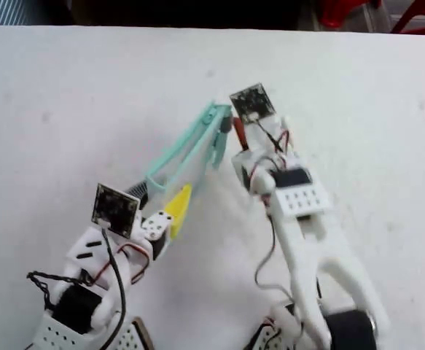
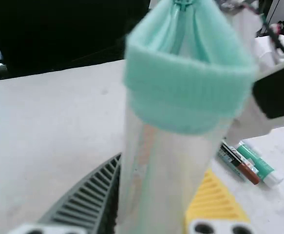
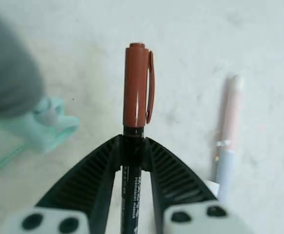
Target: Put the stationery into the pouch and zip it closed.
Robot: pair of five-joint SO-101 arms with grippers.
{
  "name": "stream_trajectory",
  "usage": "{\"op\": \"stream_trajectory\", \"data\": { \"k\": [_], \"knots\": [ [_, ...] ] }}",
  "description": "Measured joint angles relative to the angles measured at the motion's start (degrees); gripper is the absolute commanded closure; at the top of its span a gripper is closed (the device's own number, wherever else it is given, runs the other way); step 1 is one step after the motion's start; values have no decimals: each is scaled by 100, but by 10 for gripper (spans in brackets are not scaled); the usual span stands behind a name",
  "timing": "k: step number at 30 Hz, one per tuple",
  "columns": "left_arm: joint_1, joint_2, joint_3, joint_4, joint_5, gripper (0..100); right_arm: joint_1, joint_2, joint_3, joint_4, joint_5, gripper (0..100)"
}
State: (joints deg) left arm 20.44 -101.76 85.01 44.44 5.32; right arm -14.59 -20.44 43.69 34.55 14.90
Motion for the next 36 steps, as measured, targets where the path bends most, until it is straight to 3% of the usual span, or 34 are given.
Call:
{"op": "stream_trajectory", "data": {
  "k": [5, 19, 25, 36],
  "knots": [
    [0, 0, 0, 0, 0, 824, -202, -2022, 932, -88, 0, 981],
    [0, 0, 0, 0, 0, 824, -281, -6611, 976, 492, 0, 982],
    [0, 0, 0, 0, 0, 824, -501, -6655, 422, 264, -9, 982],
    [0, 0, 0, 0, 0, 824, -2593, -3824, -2242, 360, -9, 982]
  ]
}}
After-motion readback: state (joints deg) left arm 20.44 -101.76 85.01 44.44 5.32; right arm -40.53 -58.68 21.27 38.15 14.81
